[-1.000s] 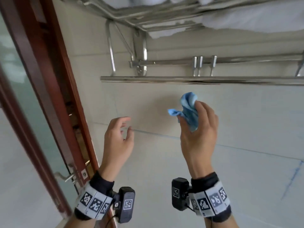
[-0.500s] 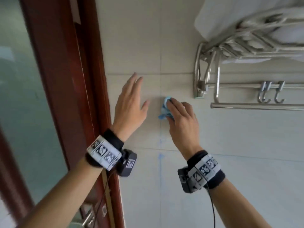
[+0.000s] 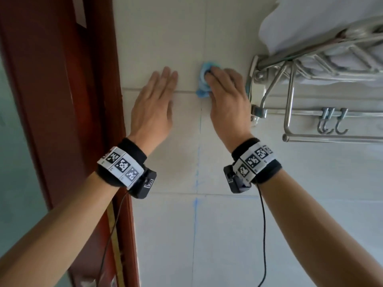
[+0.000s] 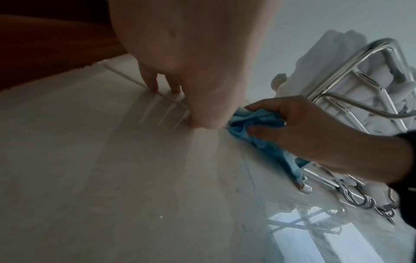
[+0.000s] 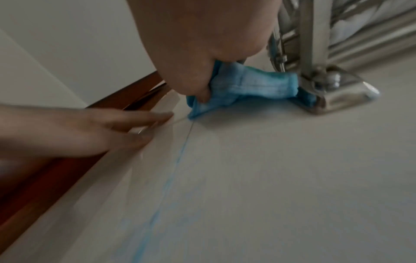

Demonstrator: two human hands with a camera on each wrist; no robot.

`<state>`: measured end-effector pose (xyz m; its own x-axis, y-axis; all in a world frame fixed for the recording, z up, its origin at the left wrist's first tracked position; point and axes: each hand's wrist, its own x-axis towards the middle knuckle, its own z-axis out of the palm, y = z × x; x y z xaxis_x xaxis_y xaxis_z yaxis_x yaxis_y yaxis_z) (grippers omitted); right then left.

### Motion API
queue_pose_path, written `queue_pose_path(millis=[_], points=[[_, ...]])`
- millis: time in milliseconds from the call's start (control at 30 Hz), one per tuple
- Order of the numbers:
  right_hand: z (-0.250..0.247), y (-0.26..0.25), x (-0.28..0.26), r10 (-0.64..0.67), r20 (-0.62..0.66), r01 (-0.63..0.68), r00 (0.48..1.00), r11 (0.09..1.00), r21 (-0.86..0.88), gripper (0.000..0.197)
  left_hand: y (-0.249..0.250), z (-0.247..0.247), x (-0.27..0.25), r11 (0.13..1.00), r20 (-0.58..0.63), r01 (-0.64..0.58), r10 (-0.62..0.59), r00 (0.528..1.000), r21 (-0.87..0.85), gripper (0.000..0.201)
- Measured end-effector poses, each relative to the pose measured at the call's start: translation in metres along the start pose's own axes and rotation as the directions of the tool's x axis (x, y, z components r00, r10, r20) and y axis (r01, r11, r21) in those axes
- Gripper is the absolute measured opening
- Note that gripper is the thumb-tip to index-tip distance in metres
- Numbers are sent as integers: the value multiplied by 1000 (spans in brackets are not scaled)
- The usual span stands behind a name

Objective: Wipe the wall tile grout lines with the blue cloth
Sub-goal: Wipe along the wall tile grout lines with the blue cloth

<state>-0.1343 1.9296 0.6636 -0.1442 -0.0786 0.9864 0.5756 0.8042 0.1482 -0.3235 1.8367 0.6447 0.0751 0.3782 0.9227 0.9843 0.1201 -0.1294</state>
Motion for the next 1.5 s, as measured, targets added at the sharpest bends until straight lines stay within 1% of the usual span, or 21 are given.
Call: queue_pose_path(millis=[133,200,300,367,467,567,633,700,800,833,867,933,967,1033,1100,1167,1233,1300,1367,1400,1500], points=[[4,-2,-42,-70,41,72,997,997,-39,43,-4,-2,-4,1000,10,-29,29,1000,4,62],[2,-2,-49,-126,86,131,988,990,-54,42,-5,-4,-5,1000,27,-29,29,999,9,65],[-9,1,-31,-171,155,177,973,984,-28,38,-5,-6,-5,1000,44,-29,28,999,11,69],[-17,1,-13,-125,144,128,982,992,-11,30,-6,-8,-5,999,61,-39,40,997,-11,73],[-17,-8,-11,-66,72,64,995,997,32,25,-10,-14,-4,999,151,-26,32,988,-47,92],[-8,-16,-29,-54,53,52,997,998,32,23,-10,-21,-3,999,272,-6,16,962,-38,127],[-5,-17,-42,-63,57,61,996,998,35,23,-7,-19,-7,1000,291,8,-4,957,-11,144],[-4,-18,-61,-152,108,148,982,988,46,25,-5,-14,-16,1000,281,28,-24,959,-11,152],[-12,-18,-84,-298,220,292,929,954,61,30,-4,-9,-25,997,293,64,-50,955,-38,157],[-15,-16,-80,-284,218,279,934,959,55,30,-4,-10,-26,997,299,67,-52,953,-40,158],[-17,-17,-71,-225,199,219,954,974,49,30,-5,-11,-26,997,302,69,-54,952,-39,160],[-17,-16,-41,-44,105,37,994,997,66,26,-6,-12,-26,996,305,76,-60,951,-40,162],[-16,-14,-26,22,72,-28,997,996,79,23,-5,-12,-26,996,308,78,-61,950,-41,162],[-15,-12,-14,43,49,-46,998,997,67,20,-2,-12,-27,996,307,83,-67,949,-38,162],[-13,-12,-30,6,45,-8,999,999,54,21,-2,-10,-28,995,302,85,-67,951,-45,160],[-11,-16,-68,-83,78,75,994,992,99,27,-3,-9,-31,994,279,89,-69,958,-57,157],[-13,-22,-111,-222,176,200,959,971,132,32,-2,-9,-34,994,269,85,-64,961,-68,155],[-19,-26,-133,-296,259,273,919,954,123,34,0,-10,-35,994,277,86,-63,959,-72,155],[-23,-28,-121,-259,297,239,919,966,104,33,1,-11,-35,995,279,84,-64,958,-60,157],[-24,-28,-106,-195,294,179,936,981,79,32,2,-11,-35,995,284,80,-62,957,-53,159],[-24,-24,-50,10,161,-15,987,999,29,26,2,-12,-35,995,297,89,-70,952,-49,162]])
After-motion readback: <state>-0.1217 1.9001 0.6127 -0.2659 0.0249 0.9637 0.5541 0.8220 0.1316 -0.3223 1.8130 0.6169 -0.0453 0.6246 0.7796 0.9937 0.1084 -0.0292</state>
